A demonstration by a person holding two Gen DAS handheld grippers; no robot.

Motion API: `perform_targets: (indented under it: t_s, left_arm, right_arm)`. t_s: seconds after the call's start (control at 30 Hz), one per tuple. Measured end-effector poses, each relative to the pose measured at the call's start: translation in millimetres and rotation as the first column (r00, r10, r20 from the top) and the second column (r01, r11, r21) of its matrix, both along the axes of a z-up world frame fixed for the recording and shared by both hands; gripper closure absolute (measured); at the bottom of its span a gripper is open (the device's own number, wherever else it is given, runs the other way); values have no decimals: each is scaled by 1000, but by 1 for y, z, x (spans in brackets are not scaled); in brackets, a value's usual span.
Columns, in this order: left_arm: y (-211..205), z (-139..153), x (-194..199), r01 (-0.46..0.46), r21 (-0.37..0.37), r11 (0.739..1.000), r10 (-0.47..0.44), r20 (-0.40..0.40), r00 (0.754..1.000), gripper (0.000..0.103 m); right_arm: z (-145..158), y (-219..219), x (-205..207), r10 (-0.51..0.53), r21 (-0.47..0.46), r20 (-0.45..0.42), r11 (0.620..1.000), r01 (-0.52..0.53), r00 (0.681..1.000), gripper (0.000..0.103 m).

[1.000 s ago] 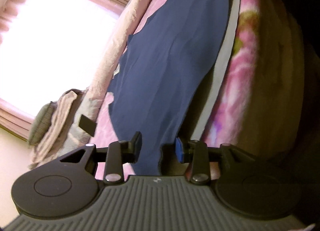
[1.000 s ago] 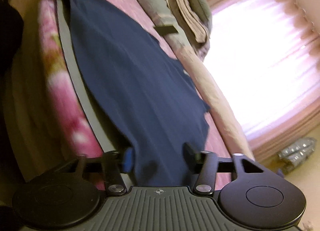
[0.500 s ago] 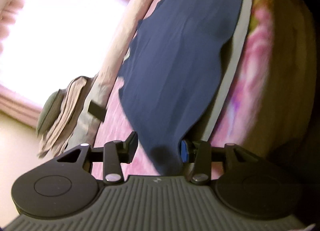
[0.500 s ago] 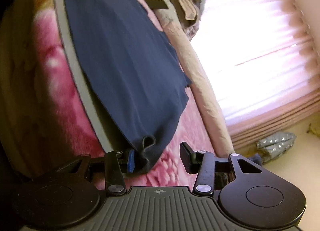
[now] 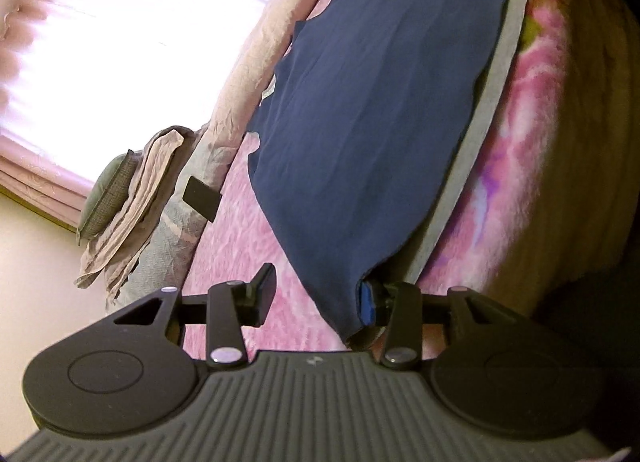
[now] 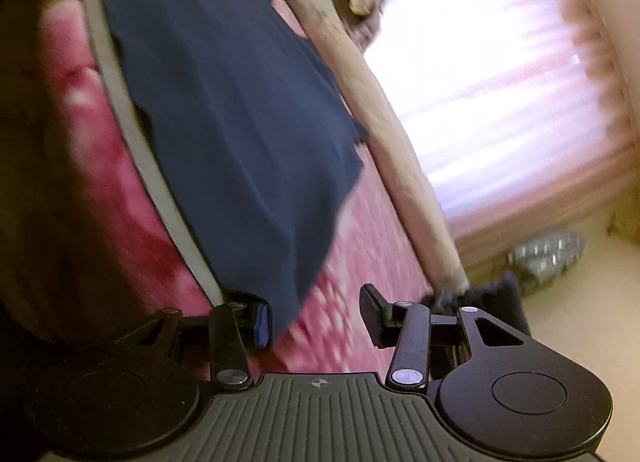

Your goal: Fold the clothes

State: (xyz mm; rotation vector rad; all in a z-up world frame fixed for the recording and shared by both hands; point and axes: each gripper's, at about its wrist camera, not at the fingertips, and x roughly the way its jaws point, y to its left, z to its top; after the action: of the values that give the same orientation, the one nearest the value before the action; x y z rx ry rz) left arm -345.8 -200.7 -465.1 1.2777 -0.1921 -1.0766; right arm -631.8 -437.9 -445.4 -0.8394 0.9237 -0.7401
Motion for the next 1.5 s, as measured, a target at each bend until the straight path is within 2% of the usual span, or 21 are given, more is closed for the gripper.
perform_targets:
  t_s: [0.17,0.2,0.23,0.3,0.33,0.43,0.57,0.73,0.8,1.0,1.13,1.2,1.27,1.4,1.5]
  left_arm:
    - [-1,-1,1,14,3,1000,-14,7,1000,67]
    - [-2,-1,1,15,5,1000,-15,6,1000,69]
    - [-2,-1,1,17,6,1000,-17,6,1000,81]
    - [-3,-1,0,27,11,1000,-27,9,1000,98]
    - [-2,-1,0,35,7,999,-35,13,999,100]
    - [5,7,0,43,-25,999,-43,1,999,101]
    - [21,18,8,0,-55,998,-3,-47,999,102]
    - [31,13,4,-1,-31,1000,-1,-87,996,102]
    - [32,12,1,-2,-30,1000,-1,-86,996,102]
    - [31,-2,-7,14,43,999,-12,-46,999,101]
    - [42,1,-7,17,60,998,-13,-62,998,100]
    - [51,5,-7,20,74,997,-15,-69,998,98]
    - [61,9,-6,18,88,996,-11,-74,997,85]
    - [78,24,4,-21,96,995,31,-99,995,84]
    - [86,42,11,-60,57,997,65,-88,994,84]
  right_arm:
    - [2,-1,5,64,-15,0,998,-64,998,58]
    - [2,-1,3,71,-14,1,997,-71,997,58]
    - [3,-5,4,79,-11,1,997,-79,997,58]
    - [0,-7,1,81,-10,-8,997,-81,997,92]
    - [1,-8,0,82,-3,-5,997,-82,997,103]
    - [6,-9,-5,85,22,17,996,-85,996,103]
    - [19,-1,-20,78,34,70,996,-80,994,103]
    - [16,14,-38,37,76,87,996,-43,996,103]
    - [14,14,-39,30,84,81,996,-37,996,103]
    - [5,15,-39,5,139,55,990,-12,998,103]
    - [8,21,-50,-5,153,61,988,-5,998,103]
    - [12,24,-58,-28,163,74,986,16,997,103]
    - [16,27,-66,-55,175,88,984,39,995,103]
    - [24,32,-82,-109,199,114,976,85,987,103]
    - [42,27,-95,-175,234,179,963,131,968,103]
